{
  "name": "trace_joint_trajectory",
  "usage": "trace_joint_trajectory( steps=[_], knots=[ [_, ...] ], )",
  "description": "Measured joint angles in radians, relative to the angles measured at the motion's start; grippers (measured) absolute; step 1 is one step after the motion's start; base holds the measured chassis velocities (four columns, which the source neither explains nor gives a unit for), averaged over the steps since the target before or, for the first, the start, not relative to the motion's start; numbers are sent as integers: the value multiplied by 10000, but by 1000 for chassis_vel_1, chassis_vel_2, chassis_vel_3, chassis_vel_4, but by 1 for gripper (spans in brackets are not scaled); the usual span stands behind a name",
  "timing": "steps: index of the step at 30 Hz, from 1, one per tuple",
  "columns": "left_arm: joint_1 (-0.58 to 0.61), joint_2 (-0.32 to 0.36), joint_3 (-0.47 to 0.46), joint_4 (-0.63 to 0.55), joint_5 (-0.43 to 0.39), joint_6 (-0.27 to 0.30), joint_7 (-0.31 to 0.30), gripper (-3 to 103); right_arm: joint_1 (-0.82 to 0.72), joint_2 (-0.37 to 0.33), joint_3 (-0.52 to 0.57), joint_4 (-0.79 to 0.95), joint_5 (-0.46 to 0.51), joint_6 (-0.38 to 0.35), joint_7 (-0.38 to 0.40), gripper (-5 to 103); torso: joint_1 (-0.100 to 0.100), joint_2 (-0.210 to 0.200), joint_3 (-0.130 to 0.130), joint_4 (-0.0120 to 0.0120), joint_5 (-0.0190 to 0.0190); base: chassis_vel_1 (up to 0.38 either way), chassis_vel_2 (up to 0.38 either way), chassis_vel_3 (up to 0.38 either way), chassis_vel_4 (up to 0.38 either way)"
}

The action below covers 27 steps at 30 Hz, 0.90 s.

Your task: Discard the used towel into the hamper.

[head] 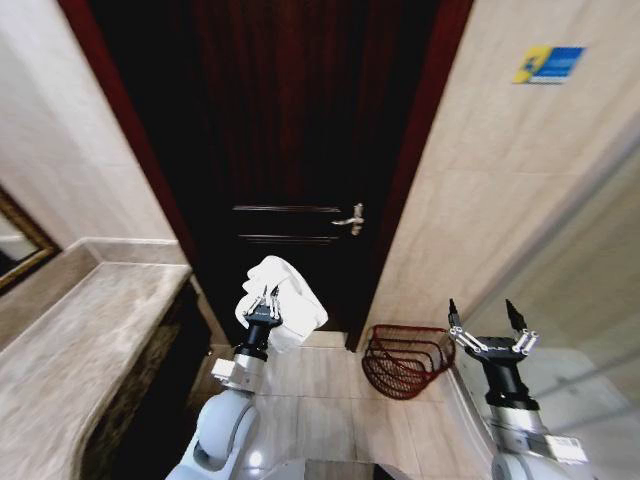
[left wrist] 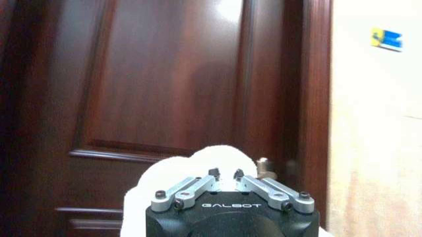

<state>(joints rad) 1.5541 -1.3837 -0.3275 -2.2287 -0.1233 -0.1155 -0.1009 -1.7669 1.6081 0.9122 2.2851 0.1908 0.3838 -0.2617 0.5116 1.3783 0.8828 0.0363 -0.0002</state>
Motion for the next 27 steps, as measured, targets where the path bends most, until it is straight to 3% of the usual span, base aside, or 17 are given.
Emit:
trace_joint_trajectory(
  steps=[27],
  knots=[
    [-386, 329, -81, 705, -262, -16, -187, 3, 31, 0, 4, -120, 49, 192, 25, 100, 0, 0, 0, 1, 3, -123, -126, -126, -128]
  ],
)
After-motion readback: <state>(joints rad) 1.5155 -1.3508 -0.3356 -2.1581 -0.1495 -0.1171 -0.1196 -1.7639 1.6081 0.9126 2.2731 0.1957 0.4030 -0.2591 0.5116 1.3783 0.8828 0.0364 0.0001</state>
